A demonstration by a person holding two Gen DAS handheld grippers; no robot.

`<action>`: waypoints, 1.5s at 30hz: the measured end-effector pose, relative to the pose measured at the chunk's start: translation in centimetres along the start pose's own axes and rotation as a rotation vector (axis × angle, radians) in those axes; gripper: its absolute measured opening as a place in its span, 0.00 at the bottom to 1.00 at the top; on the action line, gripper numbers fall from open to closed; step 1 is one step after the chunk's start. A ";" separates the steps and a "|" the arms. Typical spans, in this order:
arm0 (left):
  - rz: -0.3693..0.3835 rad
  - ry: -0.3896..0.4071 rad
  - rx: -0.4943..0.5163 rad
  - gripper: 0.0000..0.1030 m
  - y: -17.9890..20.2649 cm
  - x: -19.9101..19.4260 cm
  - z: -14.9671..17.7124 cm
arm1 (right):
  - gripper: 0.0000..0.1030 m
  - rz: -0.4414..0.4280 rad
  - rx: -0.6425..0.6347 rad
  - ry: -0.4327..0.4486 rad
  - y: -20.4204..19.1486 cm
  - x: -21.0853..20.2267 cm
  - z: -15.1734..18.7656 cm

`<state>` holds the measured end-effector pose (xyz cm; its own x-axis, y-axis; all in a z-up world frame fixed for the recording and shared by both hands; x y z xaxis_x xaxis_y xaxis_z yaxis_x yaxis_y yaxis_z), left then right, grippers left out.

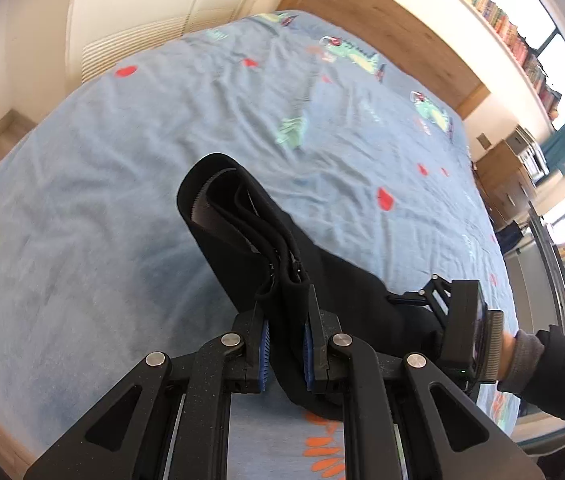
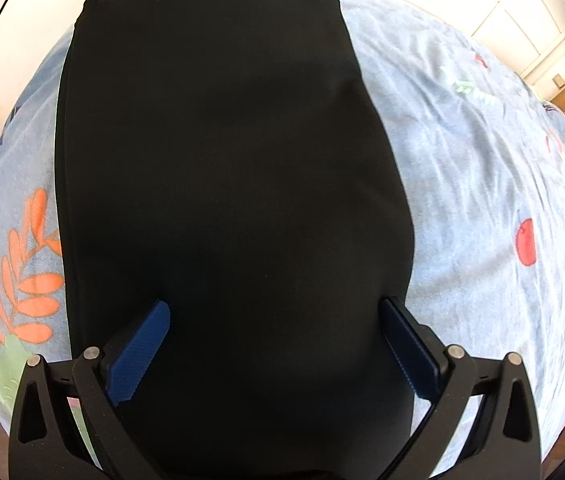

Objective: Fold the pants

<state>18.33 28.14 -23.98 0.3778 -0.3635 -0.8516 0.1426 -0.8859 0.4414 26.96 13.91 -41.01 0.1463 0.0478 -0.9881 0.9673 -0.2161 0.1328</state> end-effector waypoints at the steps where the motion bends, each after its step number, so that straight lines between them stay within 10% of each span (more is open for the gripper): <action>1: 0.003 0.003 0.012 0.10 0.3 -0.1 0.0 | 1.00 -0.001 0.013 0.009 0.1 -0.2 0.2; 14: 0.012 -0.007 0.241 0.10 8.0 -1.1 0.8 | 1.00 -0.006 0.237 0.086 2.8 -4.8 3.2; 28: 0.090 -0.081 0.572 0.10 19.0 1.5 3.9 | 1.00 0.014 0.528 0.035 3.4 -9.1 13.8; 45: 0.140 -0.223 0.790 0.10 26.7 7.8 7.8 | 1.00 0.074 0.503 0.147 -0.5 -8.4 19.7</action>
<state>18.01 -0.64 -21.05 0.1426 -0.4606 -0.8761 -0.6079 -0.7392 0.2897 21.18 -5.62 -34.34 0.2727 0.1437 -0.9513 0.7395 -0.6639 0.1116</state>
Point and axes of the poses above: each gripper's, at about its wrist camera, not at the fingertips, and x roughly the way its jaws point, y to its right, z to its underside, the point moved 2 cm from there along x, roughly the way its jaws point, and after that the axes turned 14 degrees about -y, right-handed, at the moved point
